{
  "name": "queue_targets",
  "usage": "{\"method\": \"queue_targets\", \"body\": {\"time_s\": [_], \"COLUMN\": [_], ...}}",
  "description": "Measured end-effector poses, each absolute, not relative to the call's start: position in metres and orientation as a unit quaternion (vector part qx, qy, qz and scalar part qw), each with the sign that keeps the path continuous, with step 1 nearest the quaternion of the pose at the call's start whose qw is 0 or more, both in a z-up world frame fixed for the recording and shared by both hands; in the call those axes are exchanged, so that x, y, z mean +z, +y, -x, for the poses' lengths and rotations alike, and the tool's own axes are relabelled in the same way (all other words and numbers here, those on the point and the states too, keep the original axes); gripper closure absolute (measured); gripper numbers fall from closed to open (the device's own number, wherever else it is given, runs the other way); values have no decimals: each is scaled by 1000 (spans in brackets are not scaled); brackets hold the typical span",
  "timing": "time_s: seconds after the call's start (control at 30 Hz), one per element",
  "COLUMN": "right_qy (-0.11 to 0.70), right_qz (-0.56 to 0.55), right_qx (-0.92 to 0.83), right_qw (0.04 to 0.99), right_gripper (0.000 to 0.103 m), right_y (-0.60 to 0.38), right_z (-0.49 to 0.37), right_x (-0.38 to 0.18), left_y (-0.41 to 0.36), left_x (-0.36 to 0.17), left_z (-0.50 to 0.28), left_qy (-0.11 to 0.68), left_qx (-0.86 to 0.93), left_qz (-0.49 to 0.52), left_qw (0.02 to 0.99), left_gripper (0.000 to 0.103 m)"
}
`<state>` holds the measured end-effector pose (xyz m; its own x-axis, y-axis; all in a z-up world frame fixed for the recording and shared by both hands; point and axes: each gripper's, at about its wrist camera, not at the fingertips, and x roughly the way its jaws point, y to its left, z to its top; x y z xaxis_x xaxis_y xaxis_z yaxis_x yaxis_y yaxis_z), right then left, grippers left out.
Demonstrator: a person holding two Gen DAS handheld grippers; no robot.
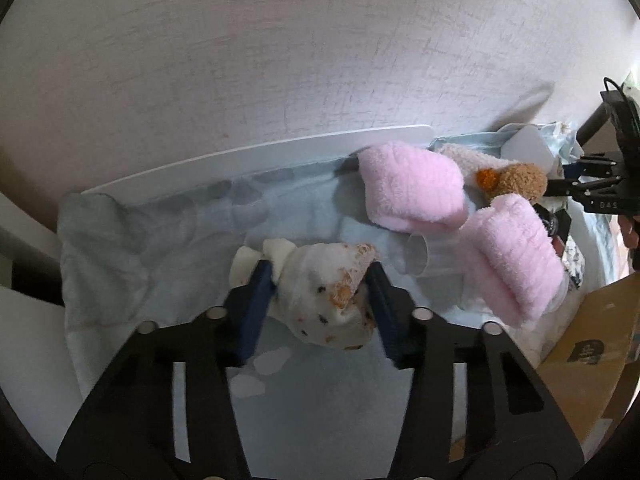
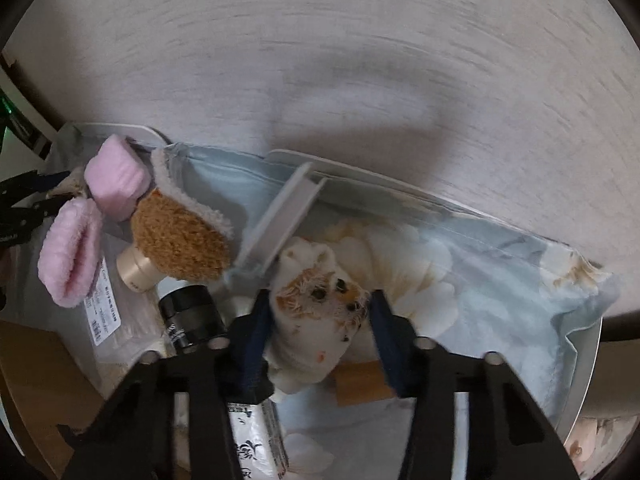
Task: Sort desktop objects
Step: 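Reach both tools to the white plush toys and close on them, then carry the white plush toys into the cardboard box and open both tools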
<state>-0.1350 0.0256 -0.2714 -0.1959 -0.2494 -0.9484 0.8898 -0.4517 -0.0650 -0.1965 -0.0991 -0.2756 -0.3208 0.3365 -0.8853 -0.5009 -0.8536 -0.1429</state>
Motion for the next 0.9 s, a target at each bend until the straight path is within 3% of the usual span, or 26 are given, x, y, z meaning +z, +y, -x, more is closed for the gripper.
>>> {"method": "queue_targets", "body": {"time_s": [0.07,0.47,0.9], "right_qy": [331,308,312], "right_qz": [-488,-496,-471], "right_qx": [-697,-721,-719], "right_qw": [409,374,405], "right_gripper": [73,80,81], "right_y": [24,47,81], "right_z": [131,123,75], "right_x": [-271,-248,-144], "left_y": [-102,-109,-103], "left_x": [-272,-228,-120], "left_z": [197,182,124], "left_qy": [66,49,70], "left_qx": [810,823,838], "left_qz": [521,501,459], "left_qw": [261,261,287], "left_gripper": [67,69,69]}}
